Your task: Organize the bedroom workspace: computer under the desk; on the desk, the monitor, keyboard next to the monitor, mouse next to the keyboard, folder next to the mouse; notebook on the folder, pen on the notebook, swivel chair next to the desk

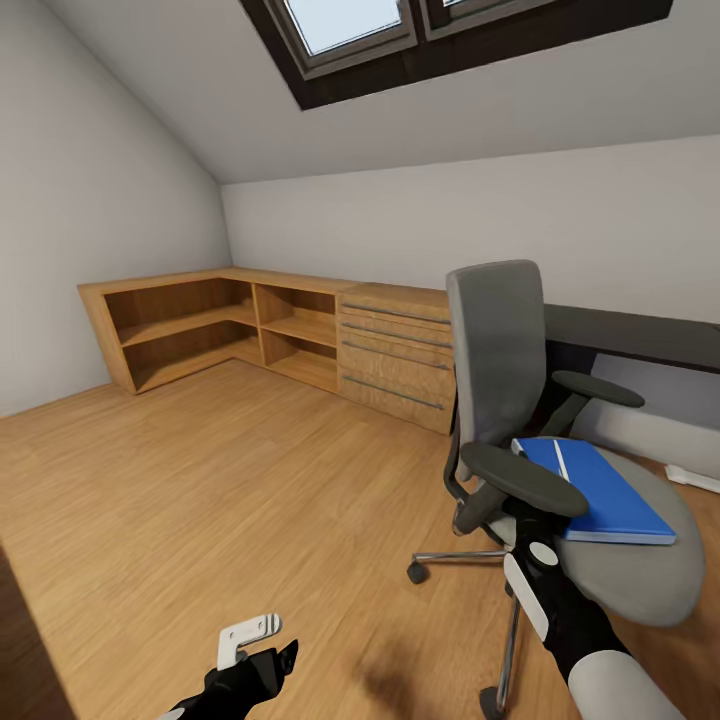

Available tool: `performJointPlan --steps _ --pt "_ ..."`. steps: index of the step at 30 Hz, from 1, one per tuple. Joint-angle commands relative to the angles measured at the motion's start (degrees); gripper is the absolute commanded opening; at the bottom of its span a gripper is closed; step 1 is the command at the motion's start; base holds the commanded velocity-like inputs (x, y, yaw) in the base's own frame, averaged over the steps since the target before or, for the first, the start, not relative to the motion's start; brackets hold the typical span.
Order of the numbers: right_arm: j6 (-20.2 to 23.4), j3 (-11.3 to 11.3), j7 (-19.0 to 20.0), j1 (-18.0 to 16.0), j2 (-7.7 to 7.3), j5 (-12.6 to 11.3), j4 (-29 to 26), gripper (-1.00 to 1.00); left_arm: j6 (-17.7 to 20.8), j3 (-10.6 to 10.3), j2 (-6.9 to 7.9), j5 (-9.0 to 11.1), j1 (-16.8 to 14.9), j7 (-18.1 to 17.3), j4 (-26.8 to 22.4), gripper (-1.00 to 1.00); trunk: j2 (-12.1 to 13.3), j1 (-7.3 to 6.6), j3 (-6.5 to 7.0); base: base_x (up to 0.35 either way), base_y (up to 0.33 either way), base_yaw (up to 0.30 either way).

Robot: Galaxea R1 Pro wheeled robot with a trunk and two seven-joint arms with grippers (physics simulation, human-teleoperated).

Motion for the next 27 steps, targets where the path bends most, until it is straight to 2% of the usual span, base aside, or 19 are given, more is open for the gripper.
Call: performJointPlan --steps 1,11,16,27 --pt "-0.39 0.16 -0.13 -0.02 -0.03 -0.60 0.01 1.00 0.16 -0.04 0.00 0.61 0.00 0.49 -0.09 1.00 -0.02 -0.01 -0.05 0.000 0.000 0.009" --pt "-1.67 0.15 -0.13 -0.04 -0.08 -0.60 0.01 1.00 0.16 -0.04 0.00 0.60 0.00 0.50 -0.09 1.00 -0.02 -0.01 -0.05 0.000 0.000 -0.043" --pt "-3.34 0.21 -0.13 -0.01 -0.08 -0.59 0.01 1.00 0.16 -0.04 0.00 0.61 0.00 0.46 -0.09 1.00 -0.02 -0.01 -0.05 0.000 0.000 -0.178" --pt "-4.01 0.24 -0.13 -0.02 -0.10 -0.60 0.01 1.00 0.16 -0.04 0.00 0.58 0.00 0.47 -0.09 1.00 -0.02 -0.01 -0.05 0.000 0.000 -0.239"
